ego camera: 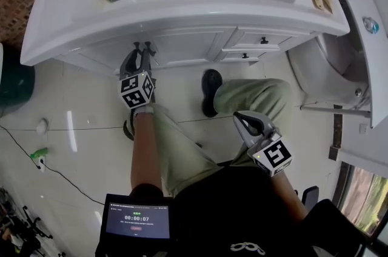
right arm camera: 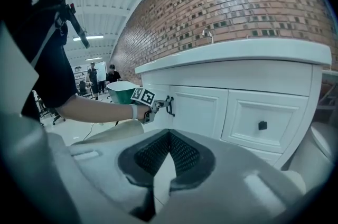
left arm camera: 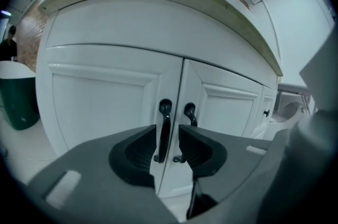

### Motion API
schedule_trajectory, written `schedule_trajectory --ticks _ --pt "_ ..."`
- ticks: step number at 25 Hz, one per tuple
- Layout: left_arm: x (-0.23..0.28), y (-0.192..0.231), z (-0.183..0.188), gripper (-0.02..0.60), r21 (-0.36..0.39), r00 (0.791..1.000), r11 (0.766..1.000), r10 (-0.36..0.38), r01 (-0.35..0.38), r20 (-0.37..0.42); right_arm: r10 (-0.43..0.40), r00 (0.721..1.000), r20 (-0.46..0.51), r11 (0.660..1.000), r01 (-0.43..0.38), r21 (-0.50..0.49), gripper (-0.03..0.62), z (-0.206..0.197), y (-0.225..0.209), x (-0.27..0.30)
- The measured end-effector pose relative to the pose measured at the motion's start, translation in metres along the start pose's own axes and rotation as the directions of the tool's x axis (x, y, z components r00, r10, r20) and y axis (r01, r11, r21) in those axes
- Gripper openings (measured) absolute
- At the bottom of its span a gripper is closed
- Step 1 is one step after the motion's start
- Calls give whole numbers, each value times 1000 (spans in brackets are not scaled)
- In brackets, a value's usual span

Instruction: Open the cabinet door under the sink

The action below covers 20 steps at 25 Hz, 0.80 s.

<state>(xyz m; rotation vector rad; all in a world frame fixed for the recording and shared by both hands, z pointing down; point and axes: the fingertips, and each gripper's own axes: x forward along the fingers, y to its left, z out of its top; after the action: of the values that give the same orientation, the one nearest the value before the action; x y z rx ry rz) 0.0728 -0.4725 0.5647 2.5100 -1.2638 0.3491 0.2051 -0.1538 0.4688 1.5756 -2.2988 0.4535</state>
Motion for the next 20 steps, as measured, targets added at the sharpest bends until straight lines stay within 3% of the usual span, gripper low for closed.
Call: schedule_trajectory --ticks 4,6,9,13,20 --pt "10 4 -2 129 13 1000 1000 29 -29 -11 -6 1000 -14 1000 6 0 -9 -4 -4 -4" --pt "12 5 -4 78 24 999 999 44 -43 -13 -10 1000 -20 1000 10 7 -9 -5 -6 -5" --pt "14 6 -2 77 25 998 998 57 -57 -1 -18 1000 -17 1000 19 17 -9 -6 -11 -6" --pt "13 5 -5 77 30 999 999 42 -42 -4 -21 1000 -14 1000 21 20 -9 -8 -15 -6" --pt "9 2 -10 69 108 999 994 -7 13 -50 3 1000 15 1000 -3 1 -9 2 -5 0"
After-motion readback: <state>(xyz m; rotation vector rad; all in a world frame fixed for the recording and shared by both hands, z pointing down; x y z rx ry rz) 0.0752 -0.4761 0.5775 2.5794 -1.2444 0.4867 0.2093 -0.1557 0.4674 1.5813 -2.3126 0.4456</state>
